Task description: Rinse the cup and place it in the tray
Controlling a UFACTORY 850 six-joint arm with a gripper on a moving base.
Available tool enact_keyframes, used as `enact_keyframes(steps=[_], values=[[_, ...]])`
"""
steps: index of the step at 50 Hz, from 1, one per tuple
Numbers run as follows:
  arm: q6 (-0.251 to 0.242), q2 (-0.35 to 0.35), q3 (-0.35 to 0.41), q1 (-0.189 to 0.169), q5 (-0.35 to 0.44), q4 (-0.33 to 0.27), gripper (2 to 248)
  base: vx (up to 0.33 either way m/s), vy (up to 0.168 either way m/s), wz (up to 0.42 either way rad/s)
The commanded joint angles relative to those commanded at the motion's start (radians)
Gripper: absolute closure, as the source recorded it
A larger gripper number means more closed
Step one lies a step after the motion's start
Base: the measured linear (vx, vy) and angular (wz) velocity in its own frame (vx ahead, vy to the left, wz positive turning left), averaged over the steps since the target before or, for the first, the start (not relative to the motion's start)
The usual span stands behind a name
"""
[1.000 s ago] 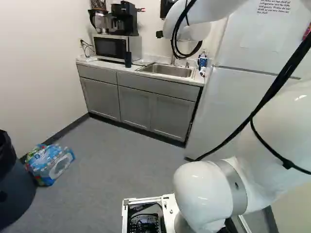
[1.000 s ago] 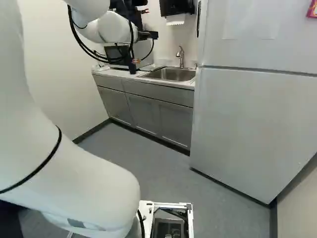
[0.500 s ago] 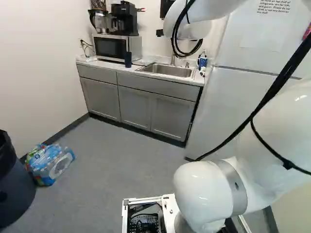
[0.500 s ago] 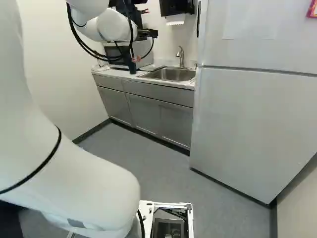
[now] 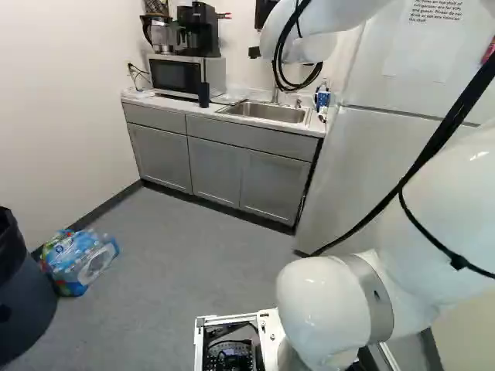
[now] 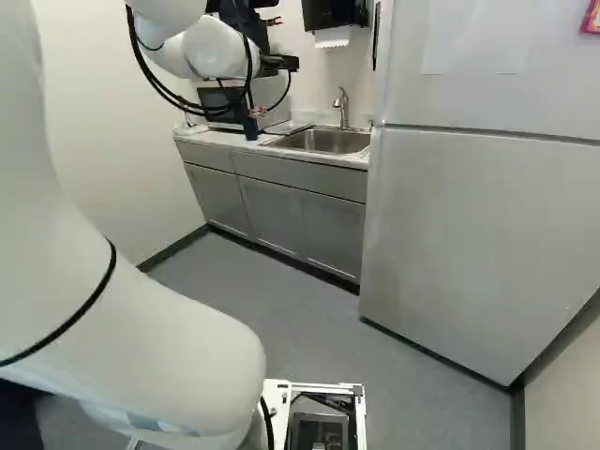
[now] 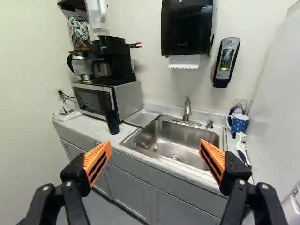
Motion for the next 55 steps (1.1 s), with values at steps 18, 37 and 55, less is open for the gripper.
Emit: enact_keyframes(steps=[18, 37, 55], values=[[0.0, 0.0, 0.0, 0.0, 0.0, 0.0, 3, 0.018, -0.001, -0.002], [0.0, 0.0, 0.0, 0.0, 0.0, 0.0, 3, 0.034, -0.001, -0.004], [0.0, 0.0, 0.0, 0.0, 0.0, 0.0, 3, 0.071, 0.004, -0.013]])
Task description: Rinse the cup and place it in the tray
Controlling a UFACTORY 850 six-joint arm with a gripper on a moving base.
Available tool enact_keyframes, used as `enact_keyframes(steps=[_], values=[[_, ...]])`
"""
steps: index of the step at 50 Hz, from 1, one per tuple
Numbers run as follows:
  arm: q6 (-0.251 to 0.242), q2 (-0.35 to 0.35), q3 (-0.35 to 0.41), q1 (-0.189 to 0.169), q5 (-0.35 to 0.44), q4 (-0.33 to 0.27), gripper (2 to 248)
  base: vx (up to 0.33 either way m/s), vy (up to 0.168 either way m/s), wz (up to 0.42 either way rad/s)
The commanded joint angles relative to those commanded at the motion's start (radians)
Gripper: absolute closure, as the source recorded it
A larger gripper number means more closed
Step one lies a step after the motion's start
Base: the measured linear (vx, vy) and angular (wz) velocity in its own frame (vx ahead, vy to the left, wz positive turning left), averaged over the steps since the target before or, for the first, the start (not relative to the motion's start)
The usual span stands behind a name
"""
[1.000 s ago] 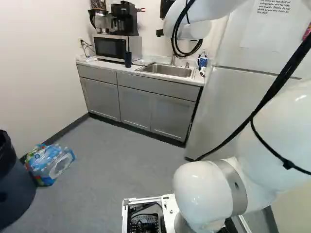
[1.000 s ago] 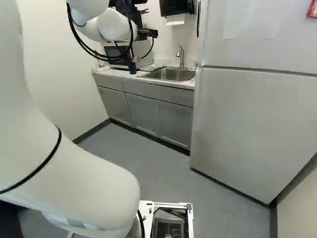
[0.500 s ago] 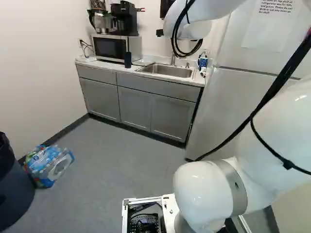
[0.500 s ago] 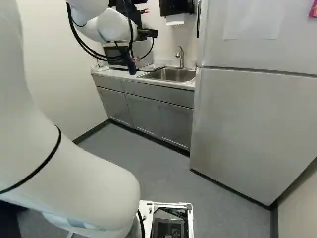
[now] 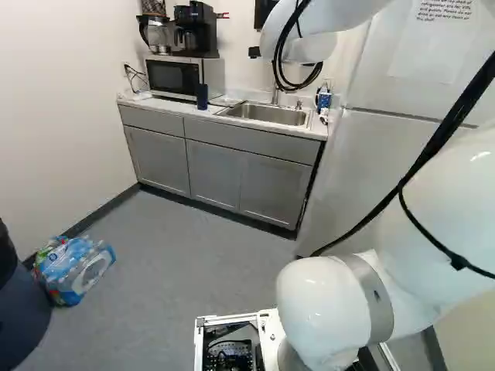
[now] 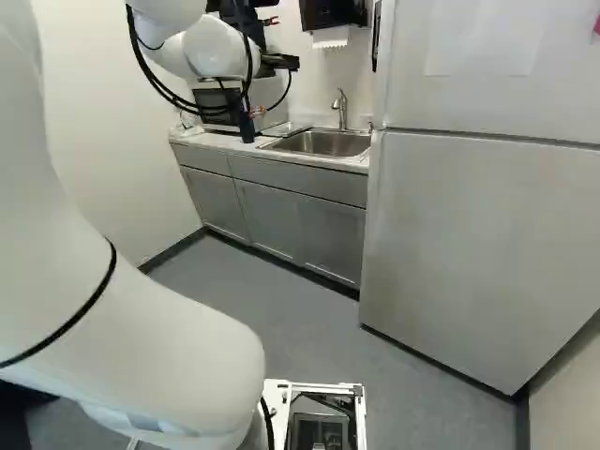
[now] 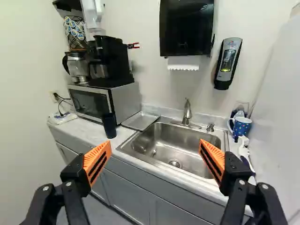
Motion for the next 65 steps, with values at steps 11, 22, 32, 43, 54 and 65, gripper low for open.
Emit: enact_keyframes(steps=[11, 22, 32, 43, 54, 65], values=[[0.0, 0.0, 0.0, 0.0, 0.0, 0.0, 3, 0.11, 0.029, -0.015], [0.0, 0.0, 0.0, 0.0, 0.0, 0.0, 3, 0.118, 0.03, -0.018], [0.0, 0.0, 0.0, 0.0, 0.0, 0.0, 3, 0.122, 0.039, -0.017], [0.0, 0.0, 0.0, 0.0, 0.0, 0.0, 3, 0.121, 0.028, -0.015], [0.0, 0.0, 0.0, 0.0, 0.0, 0.0, 3, 0.115, 0.012, -0.013], [0.0, 0.0, 0.0, 0.0, 0.0, 0.0, 3, 0.153, 0.001, -0.019]])
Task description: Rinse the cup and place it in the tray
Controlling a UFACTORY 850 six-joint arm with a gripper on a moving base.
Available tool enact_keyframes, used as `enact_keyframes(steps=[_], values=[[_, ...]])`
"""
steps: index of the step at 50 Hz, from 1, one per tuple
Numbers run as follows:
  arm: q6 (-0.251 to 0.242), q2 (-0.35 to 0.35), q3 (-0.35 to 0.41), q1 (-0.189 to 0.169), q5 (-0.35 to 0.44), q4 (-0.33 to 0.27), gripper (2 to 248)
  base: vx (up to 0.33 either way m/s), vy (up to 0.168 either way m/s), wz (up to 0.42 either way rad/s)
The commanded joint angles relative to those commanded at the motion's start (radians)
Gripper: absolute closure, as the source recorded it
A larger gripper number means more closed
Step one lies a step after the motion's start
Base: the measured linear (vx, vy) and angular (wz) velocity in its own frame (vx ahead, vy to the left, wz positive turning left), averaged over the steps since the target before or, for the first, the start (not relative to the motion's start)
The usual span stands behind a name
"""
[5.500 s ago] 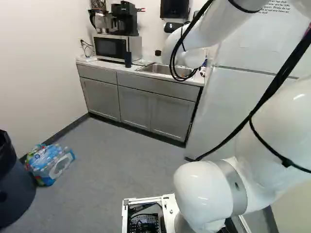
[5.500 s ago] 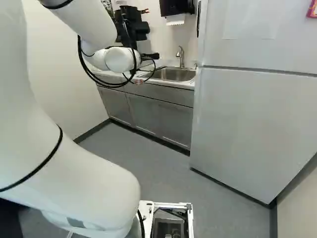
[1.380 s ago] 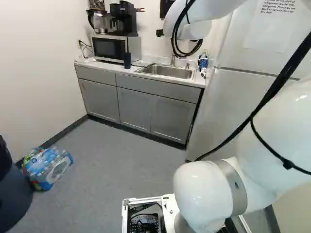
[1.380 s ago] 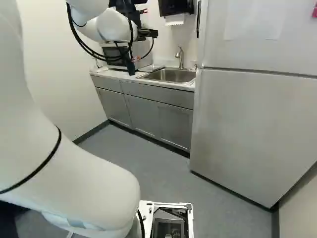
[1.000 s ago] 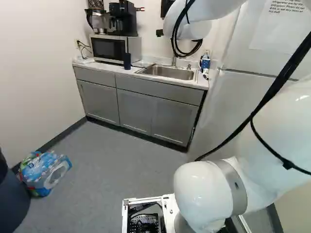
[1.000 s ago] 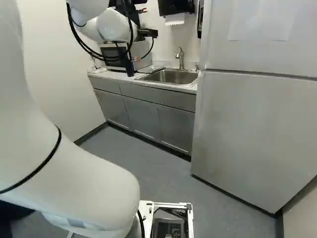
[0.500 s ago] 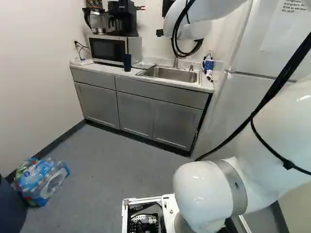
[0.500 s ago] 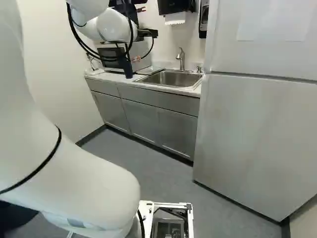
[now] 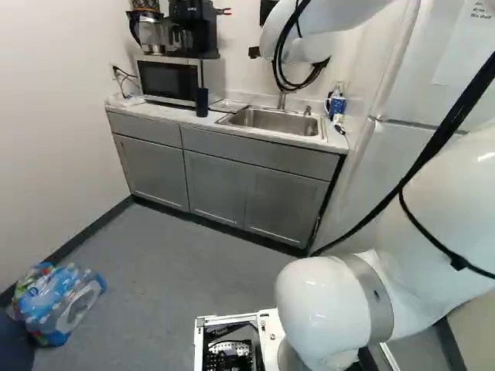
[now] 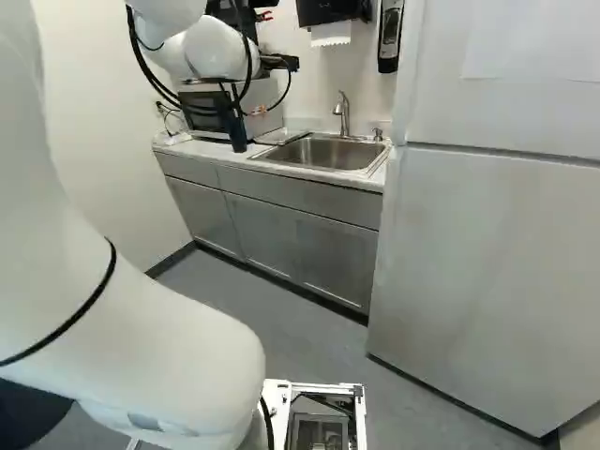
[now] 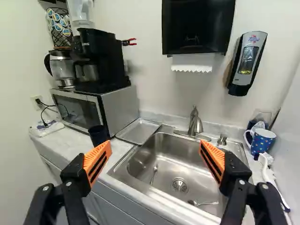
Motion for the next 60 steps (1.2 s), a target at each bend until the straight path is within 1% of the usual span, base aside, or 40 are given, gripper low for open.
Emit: enact_keyframes(steps=[33, 60], values=[[0.0, 0.0, 0.0, 0.0, 0.0, 0.0, 3, 0.154, 0.004, -0.008], [0.0, 0.0, 0.0, 0.0, 0.0, 0.0, 3, 0.118, 0.004, 0.003]])
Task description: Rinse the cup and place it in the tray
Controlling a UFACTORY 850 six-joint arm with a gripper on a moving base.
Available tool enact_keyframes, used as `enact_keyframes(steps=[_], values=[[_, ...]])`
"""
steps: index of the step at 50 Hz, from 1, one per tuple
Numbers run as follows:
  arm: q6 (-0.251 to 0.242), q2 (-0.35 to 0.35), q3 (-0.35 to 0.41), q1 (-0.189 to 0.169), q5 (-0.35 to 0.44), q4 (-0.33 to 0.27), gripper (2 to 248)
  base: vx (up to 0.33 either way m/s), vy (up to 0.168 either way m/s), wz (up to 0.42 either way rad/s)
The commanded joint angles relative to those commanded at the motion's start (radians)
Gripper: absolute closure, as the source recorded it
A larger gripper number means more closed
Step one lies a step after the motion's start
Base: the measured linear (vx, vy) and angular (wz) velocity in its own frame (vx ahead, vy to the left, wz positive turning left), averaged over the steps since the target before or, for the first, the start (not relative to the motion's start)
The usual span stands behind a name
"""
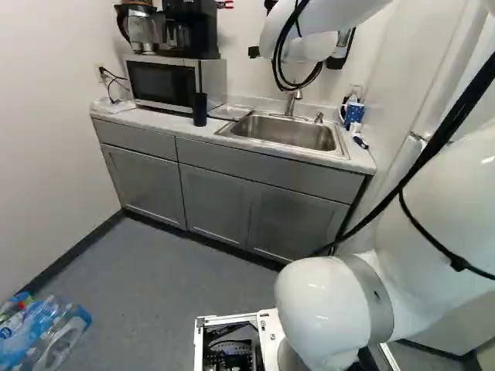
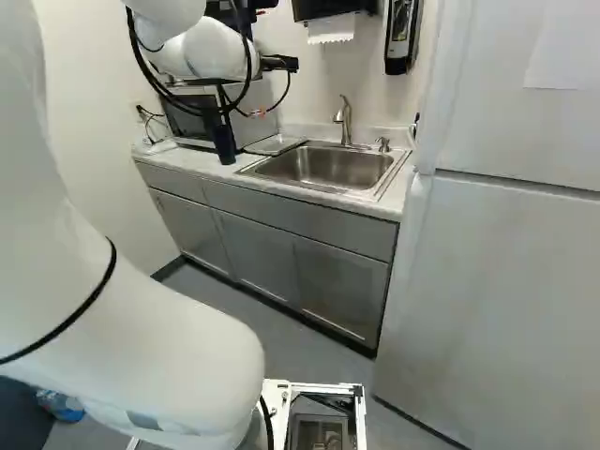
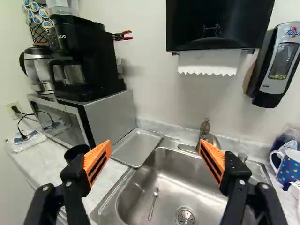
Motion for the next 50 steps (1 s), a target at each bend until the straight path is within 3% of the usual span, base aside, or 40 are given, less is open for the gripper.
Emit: enact_keyframes(steps=[50], values=[[0.0, 0.0, 0.0, 0.0, 0.0, 0.0, 3, 0.108, 0.004, 0.005]])
